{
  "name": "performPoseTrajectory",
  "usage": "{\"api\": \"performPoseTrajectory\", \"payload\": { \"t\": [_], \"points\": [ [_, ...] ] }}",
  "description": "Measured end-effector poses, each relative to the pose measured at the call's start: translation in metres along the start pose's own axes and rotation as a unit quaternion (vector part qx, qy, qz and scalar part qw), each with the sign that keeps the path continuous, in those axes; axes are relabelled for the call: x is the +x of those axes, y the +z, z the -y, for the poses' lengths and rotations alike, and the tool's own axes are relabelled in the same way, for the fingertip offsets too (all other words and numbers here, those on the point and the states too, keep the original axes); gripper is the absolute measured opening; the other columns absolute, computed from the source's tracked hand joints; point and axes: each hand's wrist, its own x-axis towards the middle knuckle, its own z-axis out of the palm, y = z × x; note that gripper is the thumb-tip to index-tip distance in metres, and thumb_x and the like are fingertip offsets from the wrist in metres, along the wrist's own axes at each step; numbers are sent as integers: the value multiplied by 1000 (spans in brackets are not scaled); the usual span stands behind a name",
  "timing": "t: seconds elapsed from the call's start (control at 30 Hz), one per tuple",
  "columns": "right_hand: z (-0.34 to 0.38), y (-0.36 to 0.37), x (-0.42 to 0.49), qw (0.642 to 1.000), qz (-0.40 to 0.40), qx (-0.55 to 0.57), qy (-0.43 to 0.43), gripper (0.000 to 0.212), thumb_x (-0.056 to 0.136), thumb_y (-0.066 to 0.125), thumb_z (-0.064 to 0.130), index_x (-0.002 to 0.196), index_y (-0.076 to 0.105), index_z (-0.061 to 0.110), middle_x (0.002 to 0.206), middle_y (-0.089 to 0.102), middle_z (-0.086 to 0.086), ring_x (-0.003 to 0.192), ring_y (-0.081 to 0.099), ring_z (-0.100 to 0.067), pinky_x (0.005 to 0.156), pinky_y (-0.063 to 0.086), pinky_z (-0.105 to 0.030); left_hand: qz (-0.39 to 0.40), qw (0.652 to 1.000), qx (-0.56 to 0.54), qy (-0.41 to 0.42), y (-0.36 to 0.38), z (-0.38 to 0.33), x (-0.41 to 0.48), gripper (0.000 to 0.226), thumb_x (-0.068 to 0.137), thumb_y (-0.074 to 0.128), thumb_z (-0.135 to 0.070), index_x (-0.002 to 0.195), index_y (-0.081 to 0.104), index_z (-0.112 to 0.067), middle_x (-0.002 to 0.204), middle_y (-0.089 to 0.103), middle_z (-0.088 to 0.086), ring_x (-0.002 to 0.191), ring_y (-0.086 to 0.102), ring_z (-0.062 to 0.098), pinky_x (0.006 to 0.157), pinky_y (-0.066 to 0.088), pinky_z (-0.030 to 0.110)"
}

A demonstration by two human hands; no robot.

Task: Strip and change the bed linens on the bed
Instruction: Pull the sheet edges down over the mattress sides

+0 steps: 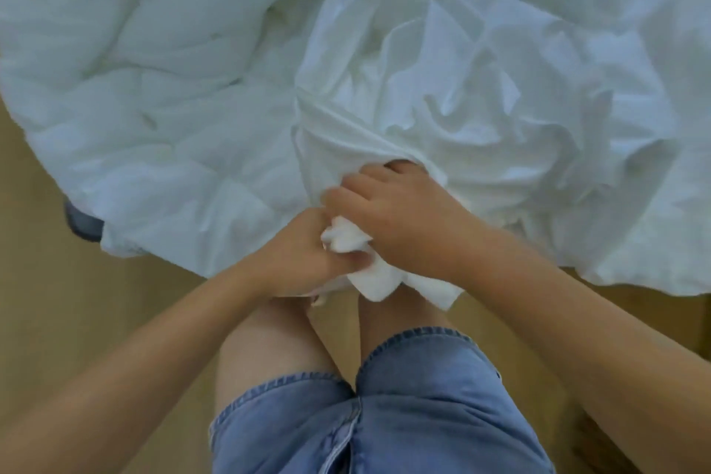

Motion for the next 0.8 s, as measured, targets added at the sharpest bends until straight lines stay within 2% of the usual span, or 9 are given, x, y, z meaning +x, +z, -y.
{"api": "performPoseTrajectory", "payload": {
  "t": [0.1,0.2,0.27,0.37,0.47,0.57,0.6,0.67,0.8],
  "points": [
    [2,9,16,982,-181,-11,56,36,63,76,-1,98,69,2,98,66,-18,91,63,-35,76,51,-42,-75,986,-149,-9,-4,-4,-3,21,80,68,-3,83,69,-23,81,73,-12,80,68,2,67,51,13],
    [21,21,24,937,-290,-23,192,47,63,79,5,109,67,6,115,62,-23,110,54,-39,88,50,-47,-98,975,-199,-33,-4,-2,-3,17,70,63,-10,83,71,-18,84,71,1,86,68,17,73,55,27],
    [43,34,12,876,-368,-25,312,47,69,77,10,111,56,11,114,58,-19,103,52,-33,87,47,-39,-89,966,-234,-62,-2,-2,-3,26,66,60,-12,91,67,-8,84,67,5,84,66,20,68,52,29],
    [82,56,-7,780,-438,50,445,32,72,74,9,94,52,1,91,52,-15,85,46,-24,77,38,-23,-48,948,-299,-95,-5,-6,-2,37,73,66,-23,107,66,-8,94,71,4,90,68,19,69,52,26],
    [112,69,-5,668,-433,275,539,40,76,71,26,105,52,6,103,47,-2,96,52,-23,84,46,-29,14,955,-285,-76,-14,-8,-6,28,80,61,-33,102,69,-18,96,73,1,92,69,17,69,53,24],
    [116,64,0,537,-460,478,521,41,81,71,28,114,47,24,115,56,6,107,57,-11,89,52,-33,88,963,-241,-82,-20,-12,-10,33,85,54,-37,111,65,-19,106,72,3,101,68,20,76,55,28],
    [115,63,-2,523,-470,501,505,34,82,70,26,110,50,27,110,61,9,102,61,-8,87,53,-33,108,967,-214,-82,-21,-15,-11,34,87,53,-37,113,64,-18,107,72,3,102,67,19,77,54,28],
    [116,64,-8,547,-472,478,499,16,86,66,22,98,57,26,96,66,10,92,64,-7,81,54,-33,135,978,-138,-84,-22,-19,-12,32,86,52,-40,111,64,-24,105,72,-5,102,66,12,80,53,25],
    [118,70,-20,550,-515,427,501,3,92,58,14,90,61,13,89,64,0,87,62,-15,77,52,-36,204,978,38,-16,-15,-31,-16,9,93,49,-48,100,54,-48,91,64,-38,89,58,-19,69,43,0]
  ]
}}
